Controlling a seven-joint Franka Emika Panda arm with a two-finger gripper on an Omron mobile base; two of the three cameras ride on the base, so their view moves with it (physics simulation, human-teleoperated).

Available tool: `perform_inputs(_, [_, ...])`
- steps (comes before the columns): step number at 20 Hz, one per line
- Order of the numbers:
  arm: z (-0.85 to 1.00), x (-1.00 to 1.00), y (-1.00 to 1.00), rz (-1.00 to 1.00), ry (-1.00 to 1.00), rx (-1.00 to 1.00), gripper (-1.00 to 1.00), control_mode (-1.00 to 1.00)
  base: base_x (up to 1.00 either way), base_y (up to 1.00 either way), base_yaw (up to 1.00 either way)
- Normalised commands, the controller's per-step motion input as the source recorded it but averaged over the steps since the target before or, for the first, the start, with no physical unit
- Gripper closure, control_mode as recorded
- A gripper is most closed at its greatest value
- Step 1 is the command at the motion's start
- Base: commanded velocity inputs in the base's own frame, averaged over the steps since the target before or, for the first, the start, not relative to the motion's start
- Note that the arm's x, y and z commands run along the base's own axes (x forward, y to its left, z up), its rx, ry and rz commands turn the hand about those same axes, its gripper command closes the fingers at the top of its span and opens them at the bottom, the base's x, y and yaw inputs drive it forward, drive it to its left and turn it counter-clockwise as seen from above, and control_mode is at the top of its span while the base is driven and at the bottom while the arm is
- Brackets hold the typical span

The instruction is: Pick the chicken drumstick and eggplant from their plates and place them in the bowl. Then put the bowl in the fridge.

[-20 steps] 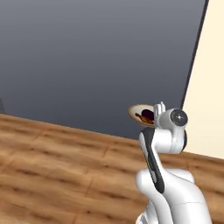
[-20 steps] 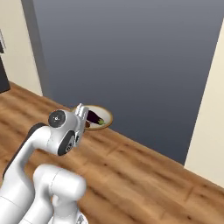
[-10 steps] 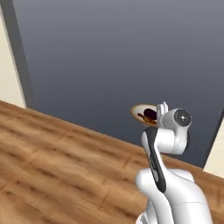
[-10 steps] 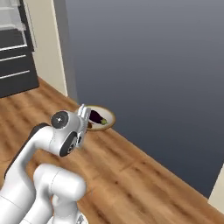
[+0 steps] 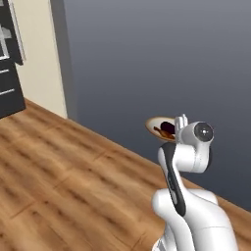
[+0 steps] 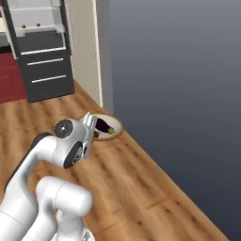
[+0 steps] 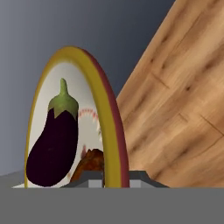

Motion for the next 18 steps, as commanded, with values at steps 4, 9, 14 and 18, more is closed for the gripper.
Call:
perform_inputs(4, [0.0, 0.0, 0.0, 0.0, 0.0, 0.0, 1.0, 1.0, 0.9, 0.0, 0.31])
perform_inputs(9, [0.0, 0.0, 0.0, 0.0, 0.0, 0.0, 1.0, 1.0, 0.9, 0.0, 0.31])
perform_inputs(14, [0.0, 0.0, 0.0, 0.0, 0.0, 0.0, 1.0, 1.0, 0.86, 0.0, 0.36])
perform_inputs(18, [0.0, 0.0, 0.0, 0.0, 0.0, 0.0, 1.0, 1.0, 0.9, 0.0, 0.32])
